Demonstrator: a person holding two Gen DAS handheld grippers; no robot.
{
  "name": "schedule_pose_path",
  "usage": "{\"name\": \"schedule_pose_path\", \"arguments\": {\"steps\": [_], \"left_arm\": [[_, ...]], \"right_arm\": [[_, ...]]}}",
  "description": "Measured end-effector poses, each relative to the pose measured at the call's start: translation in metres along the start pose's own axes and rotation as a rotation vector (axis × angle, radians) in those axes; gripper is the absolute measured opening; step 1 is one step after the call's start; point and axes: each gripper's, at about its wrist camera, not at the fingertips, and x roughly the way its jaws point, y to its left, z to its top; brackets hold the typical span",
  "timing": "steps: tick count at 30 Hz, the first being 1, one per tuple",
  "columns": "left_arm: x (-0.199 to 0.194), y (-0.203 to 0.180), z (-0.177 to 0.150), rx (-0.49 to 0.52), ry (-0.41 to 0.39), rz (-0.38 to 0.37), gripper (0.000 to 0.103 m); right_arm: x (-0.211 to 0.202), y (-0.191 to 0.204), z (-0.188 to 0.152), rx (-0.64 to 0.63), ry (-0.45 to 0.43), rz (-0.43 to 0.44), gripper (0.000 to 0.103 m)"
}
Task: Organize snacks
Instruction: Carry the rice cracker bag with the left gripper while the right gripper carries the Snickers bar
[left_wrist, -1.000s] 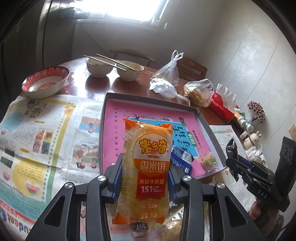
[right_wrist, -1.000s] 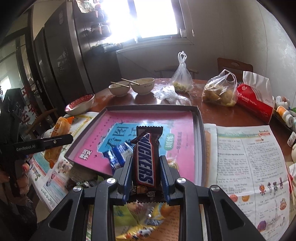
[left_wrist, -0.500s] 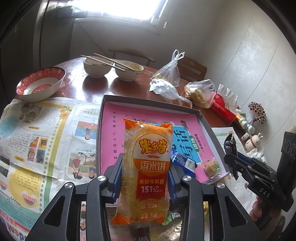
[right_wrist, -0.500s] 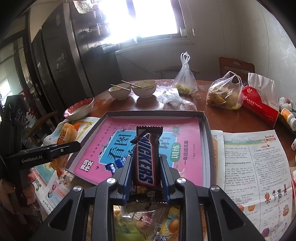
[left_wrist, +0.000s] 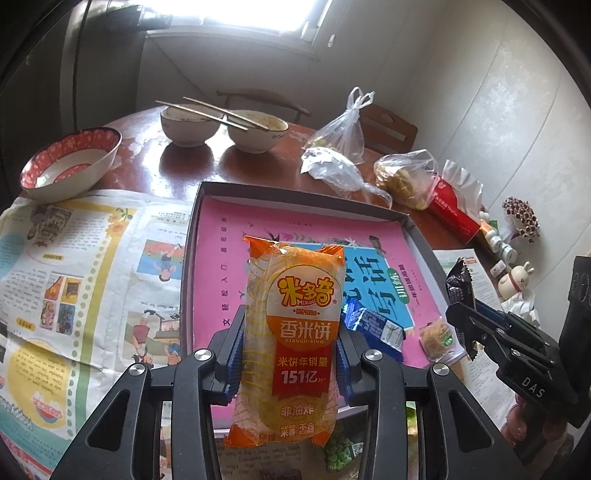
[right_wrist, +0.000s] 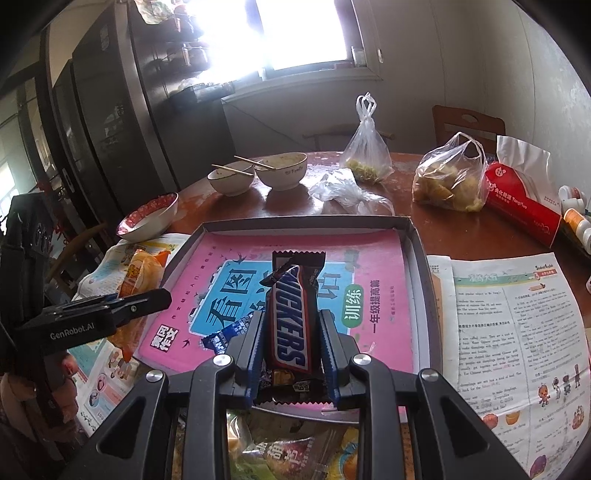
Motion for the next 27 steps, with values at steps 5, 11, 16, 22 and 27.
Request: {"name": "schedule_pose_path", "arguments": {"steps": [5,11,16,22,27], "left_arm": [[0.007,0.003,-0.002,-0.01,0.006,-0.003,0.041],[0.015,0.004,-0.003,-0.009,0.01,0.001,0.041],[0.018,0.003,-0.003,0.001,0.016,0.005,0.041],[0.022,0.001,-0.005,0.009,0.029,0.011,0.041],[0.025,-0.001,-0.006,0.014,0.038,0.012,0.041]], "right_arm": [[0.008,0.004,-0.004,-0.016,0.01,-0.017,0.028],[0.018,0.004,-0.006,-0.014,0.027,-0.025,0.029],[0.024,0.005,-0.008,-0.017,0.039,-0.035,0.028],[0.028,0.004,-0.011,-0.023,0.051,-0.046,0.028],[0.03,0.005,-0.015,-0.032,0.059,-0.047,0.029]]}}
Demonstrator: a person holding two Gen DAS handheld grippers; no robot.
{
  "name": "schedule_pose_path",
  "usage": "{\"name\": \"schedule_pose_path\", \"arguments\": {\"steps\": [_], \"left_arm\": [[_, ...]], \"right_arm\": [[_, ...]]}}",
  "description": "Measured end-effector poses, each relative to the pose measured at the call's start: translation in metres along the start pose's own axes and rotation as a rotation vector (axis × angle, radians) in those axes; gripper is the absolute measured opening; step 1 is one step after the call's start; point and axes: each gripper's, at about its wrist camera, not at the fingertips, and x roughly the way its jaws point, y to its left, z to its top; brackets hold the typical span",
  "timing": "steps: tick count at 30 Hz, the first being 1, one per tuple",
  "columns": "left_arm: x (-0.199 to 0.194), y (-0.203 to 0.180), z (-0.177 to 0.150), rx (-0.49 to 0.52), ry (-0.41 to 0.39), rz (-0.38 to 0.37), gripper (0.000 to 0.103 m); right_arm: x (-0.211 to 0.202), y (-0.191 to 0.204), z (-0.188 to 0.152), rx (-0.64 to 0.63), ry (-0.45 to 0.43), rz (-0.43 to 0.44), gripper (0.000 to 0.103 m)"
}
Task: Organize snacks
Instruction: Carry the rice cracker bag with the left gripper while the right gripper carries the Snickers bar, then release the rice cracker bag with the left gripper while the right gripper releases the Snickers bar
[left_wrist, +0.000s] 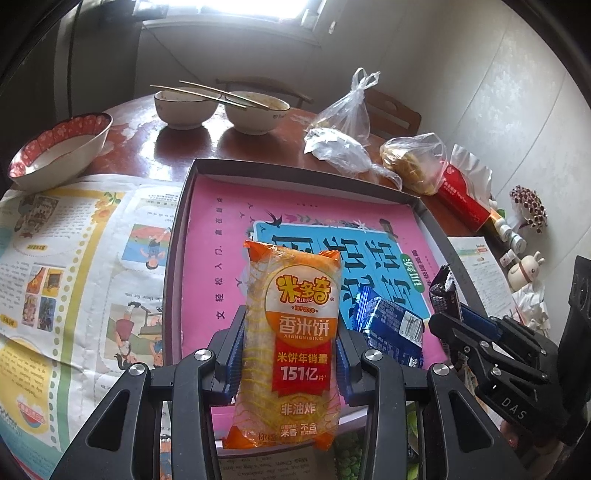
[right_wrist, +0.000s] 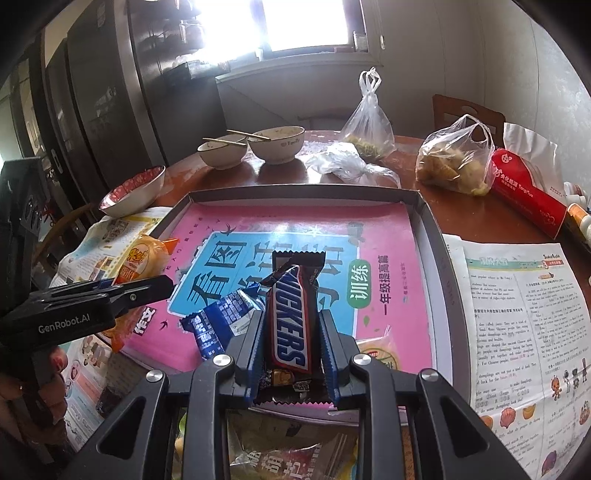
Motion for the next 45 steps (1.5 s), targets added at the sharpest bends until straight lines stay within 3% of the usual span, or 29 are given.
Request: {"name": "schedule_pose_path", "arguments": {"steps": [36,45], "left_arm": [[0.0039,-0.0063,-0.0067,0.034,0.025,0.043,0.041],[0.0019,-0.0084,-0.0082,0.039,0.028,0.05,0.043]], "right_arm": [[0.0017,-0.0062,-0.0082,0.019,0.035,-0.006,0.029],[-0.0032,-0.0085,-0.0077,0.028,0.025,0.005,0.037]]}}
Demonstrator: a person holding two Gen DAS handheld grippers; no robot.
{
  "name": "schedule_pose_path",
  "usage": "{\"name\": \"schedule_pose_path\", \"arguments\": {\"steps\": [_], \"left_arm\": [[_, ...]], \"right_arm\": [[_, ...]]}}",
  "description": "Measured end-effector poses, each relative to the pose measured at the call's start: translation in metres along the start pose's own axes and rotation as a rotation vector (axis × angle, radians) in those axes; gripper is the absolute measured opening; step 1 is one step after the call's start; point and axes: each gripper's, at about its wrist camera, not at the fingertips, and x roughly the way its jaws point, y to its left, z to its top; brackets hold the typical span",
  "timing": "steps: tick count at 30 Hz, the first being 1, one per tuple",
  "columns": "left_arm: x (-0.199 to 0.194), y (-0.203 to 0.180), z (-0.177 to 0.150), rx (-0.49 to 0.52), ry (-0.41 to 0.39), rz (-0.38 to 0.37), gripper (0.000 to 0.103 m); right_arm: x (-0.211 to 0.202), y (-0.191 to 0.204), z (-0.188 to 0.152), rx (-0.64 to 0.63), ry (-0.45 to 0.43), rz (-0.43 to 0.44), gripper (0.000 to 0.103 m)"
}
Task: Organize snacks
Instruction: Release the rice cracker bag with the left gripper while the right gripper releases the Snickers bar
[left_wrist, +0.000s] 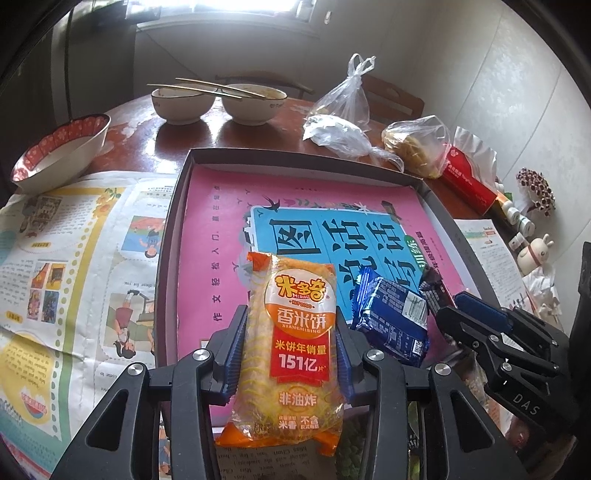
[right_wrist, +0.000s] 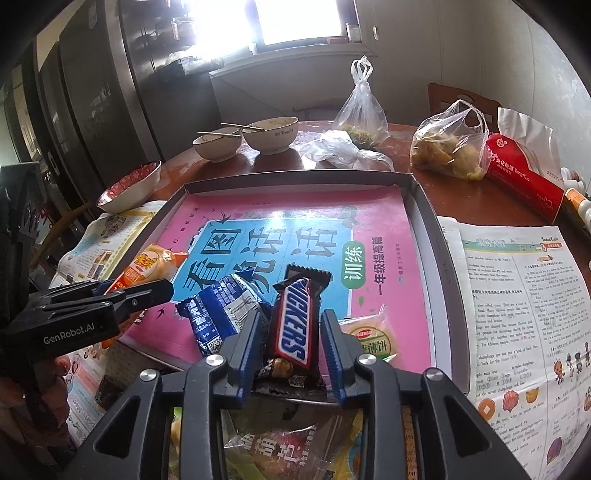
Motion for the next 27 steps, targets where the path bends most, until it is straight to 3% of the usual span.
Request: {"name": "schedule_pose_path", "arguments": {"steps": [11,13,27], "left_arm": [[-0.005,-0.004,-0.002,0.008,-0.006,0.005,0.048],[-0.007,-0.004,-0.002,0.008,-0.008,0.006,0.056],[-0.026,-0.004,-0.006,0.01,-0.041,0.028,0.072]], "right_arm": [[-0.007,-0.001,0.001,0.006,-0.017,0.004,0.042],[-0.009,-0.001,0.001,0.004,-0.022,0.005,0.044],[-0.025,-0.002,0.002,0.013,-0.057,0.003,0.058]]}}
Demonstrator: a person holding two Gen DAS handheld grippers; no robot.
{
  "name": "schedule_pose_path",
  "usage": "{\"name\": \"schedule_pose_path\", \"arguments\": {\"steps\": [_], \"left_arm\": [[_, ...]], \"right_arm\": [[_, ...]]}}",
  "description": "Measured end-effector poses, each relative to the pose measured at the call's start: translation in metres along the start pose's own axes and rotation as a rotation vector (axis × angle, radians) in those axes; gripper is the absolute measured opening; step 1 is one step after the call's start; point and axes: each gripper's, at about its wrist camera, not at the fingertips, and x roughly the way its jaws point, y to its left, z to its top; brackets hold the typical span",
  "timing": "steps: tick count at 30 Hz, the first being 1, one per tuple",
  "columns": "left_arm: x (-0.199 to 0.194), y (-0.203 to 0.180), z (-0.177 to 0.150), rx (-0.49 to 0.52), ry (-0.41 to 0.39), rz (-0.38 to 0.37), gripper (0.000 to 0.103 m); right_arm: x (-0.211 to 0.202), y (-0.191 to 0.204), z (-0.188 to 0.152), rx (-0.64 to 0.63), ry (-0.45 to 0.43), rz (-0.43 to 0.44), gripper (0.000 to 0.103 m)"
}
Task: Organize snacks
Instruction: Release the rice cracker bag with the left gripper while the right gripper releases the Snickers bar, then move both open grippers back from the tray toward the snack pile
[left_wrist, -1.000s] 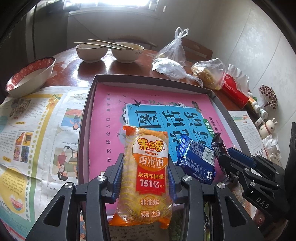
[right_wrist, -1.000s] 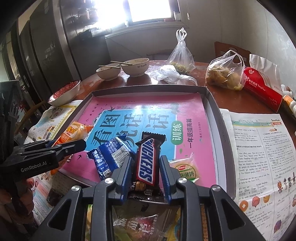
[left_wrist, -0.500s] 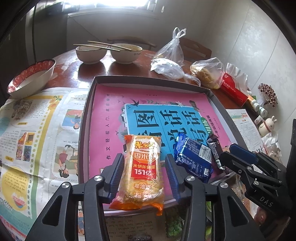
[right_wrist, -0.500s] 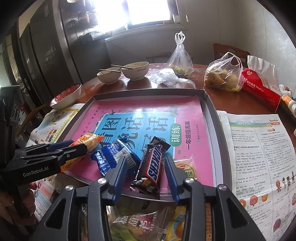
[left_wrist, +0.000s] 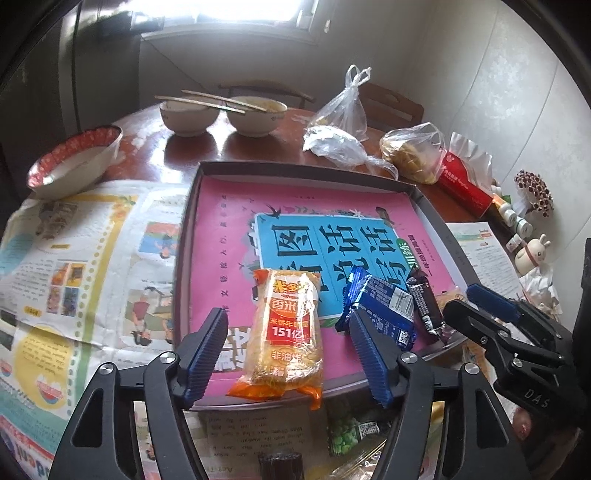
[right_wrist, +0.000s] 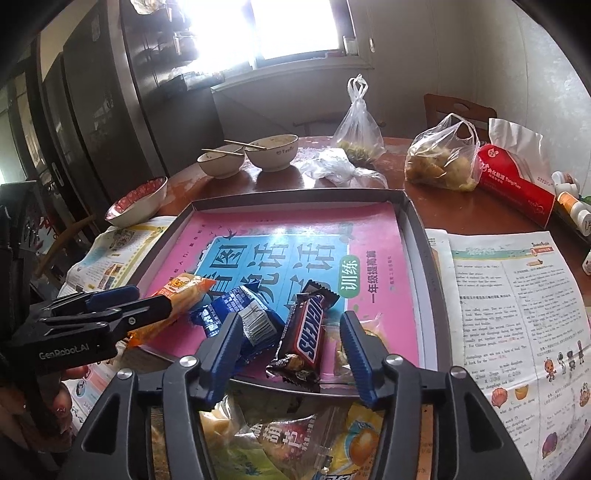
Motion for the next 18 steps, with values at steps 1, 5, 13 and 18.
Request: {"name": "schedule_pose_path", "arguments": {"steps": [1,5,13,18], "left_arm": [[-0.002,0.0,0.0,0.002,-0.004,0.002,0.074],[-0.009,0.002,-0.001,-0.003,-0.017,0.002,0.074],[-0.018,0.001,-0.003,-0.001,-0.028,-0.003,0.074],[-0.024,0.0,-0.004,0.002,-0.035,-0.009,0.074]], "right_arm": [[-0.002,-0.001,0.0,0.002,-0.004,0.0,0.06],[-0.007,-0.002,0.0,0.01,-0.017,-0.002,0.061],[-0.014,-0.003,0.001,0.014,-0.031,0.0,0.064],[-0.019,-0.002,0.001,0.012,-0.04,0.0,0.065]]}}
